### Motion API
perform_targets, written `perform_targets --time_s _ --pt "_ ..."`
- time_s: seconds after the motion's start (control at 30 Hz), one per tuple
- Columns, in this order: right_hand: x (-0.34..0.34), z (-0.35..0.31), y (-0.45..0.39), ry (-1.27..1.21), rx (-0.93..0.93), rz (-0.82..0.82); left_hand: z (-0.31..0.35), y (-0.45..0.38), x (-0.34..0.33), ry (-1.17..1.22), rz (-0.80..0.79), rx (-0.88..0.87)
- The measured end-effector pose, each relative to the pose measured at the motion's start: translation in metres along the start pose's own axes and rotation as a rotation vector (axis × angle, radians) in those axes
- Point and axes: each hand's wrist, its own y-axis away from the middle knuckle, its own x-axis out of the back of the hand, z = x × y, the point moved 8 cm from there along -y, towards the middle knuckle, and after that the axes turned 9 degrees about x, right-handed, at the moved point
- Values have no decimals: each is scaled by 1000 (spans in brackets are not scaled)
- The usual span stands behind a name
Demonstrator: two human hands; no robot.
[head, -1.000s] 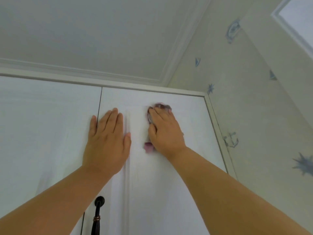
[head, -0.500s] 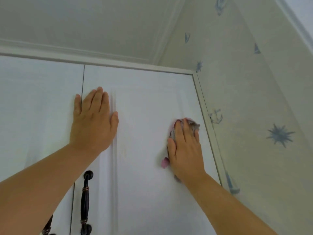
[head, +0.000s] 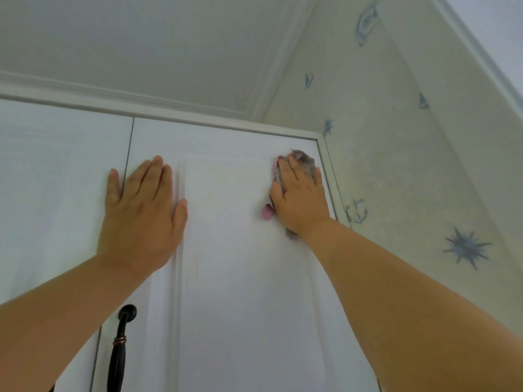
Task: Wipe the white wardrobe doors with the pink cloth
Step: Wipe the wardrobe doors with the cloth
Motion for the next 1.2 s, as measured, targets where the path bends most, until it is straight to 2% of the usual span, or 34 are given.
perform_targets --time_s 0.17,0.23,0.47,0.57,0.73,0.87,1.07,1.2 --pt "-7 -9 -23 14 -168 -2 2 -1 -1 9 -15 7" --pt "-10 -24 -36 33 -172 -6 3 2 -1 33 -6 5" --pt "-23 -160 -110 -49 223 -47 -11 1 11 279 149 76" --pt "-20 -181 -120 -105 325 -42 -15 1 13 316 157 110" --pt "-15 -151 -106 -75 361 -85 -18 -1 8 199 103 129" --pt "-8 -90 -94 -24 214 -37 -14 -1 5 71 51 140" --pt "5 17 -70 59 -32 -29 -13 -2 2 17 14 135" --pt "6 28 -50 95 -39 -9 -10 -3 1 -14 -8 131"
